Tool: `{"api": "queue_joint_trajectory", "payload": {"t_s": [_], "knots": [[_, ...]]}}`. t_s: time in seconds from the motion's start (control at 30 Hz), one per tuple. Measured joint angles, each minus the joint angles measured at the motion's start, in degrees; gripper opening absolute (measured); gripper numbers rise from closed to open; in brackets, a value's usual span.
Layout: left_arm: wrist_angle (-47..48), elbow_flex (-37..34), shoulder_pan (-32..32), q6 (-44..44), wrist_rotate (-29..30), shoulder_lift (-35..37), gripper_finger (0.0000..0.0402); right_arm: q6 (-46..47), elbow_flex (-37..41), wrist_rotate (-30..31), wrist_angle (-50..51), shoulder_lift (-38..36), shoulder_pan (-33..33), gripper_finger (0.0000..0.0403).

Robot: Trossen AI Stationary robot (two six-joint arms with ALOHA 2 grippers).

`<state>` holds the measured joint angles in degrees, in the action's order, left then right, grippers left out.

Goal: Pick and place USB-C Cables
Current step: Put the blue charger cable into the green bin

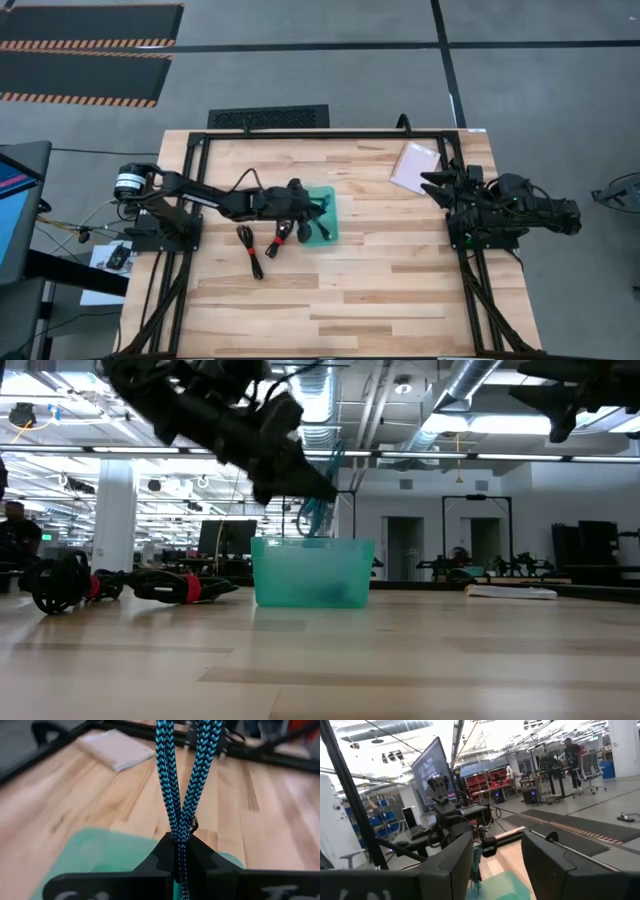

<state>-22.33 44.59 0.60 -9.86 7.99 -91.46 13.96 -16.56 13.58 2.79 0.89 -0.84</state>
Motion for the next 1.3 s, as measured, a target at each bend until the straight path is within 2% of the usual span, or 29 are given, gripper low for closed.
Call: {"api": "queue_joint_trajectory", "payload": {"t_s": [0.27,0.4,0.5,0.67,0.87,1.13,1.3], "knots": [[25.83,15.04,-1.55,24.26,-0.02,0.11,0.0000,1.09,0.00,0.00,0.48,0.00,0.00,0.0189],[37.18,19.06,-1.58,36.46,0.03,0.11,0.0000,1.23,0.00,0.00,2.10,0.02,0.00,0.0188],[42.12,19.54,-2.06,47.32,1.40,0.11,0.0000,1.23,0.00,0.00,2.91,0.00,0.00,0.0187],[44.10,19.22,-3.30,58.20,5.68,-0.13,0.0000,1.22,0.00,0.00,3.17,0.00,0.00,0.0188],[46.33,19.22,-4.45,71.84,5.96,-0.13,0.0000,1.22,-0.02,-0.02,4.67,0.00,0.00,0.0184],[51.17,19.20,-4.08,79.23,7.76,-0.39,0.0000,1.20,-0.02,-0.02,4.74,0.00,0.00,0.0182],[48.10,19.20,-3.76,85.37,7.06,-1.90,0.0000,1.19,-0.02,-0.01,4.92,0.01,0.00,0.0182]]}}
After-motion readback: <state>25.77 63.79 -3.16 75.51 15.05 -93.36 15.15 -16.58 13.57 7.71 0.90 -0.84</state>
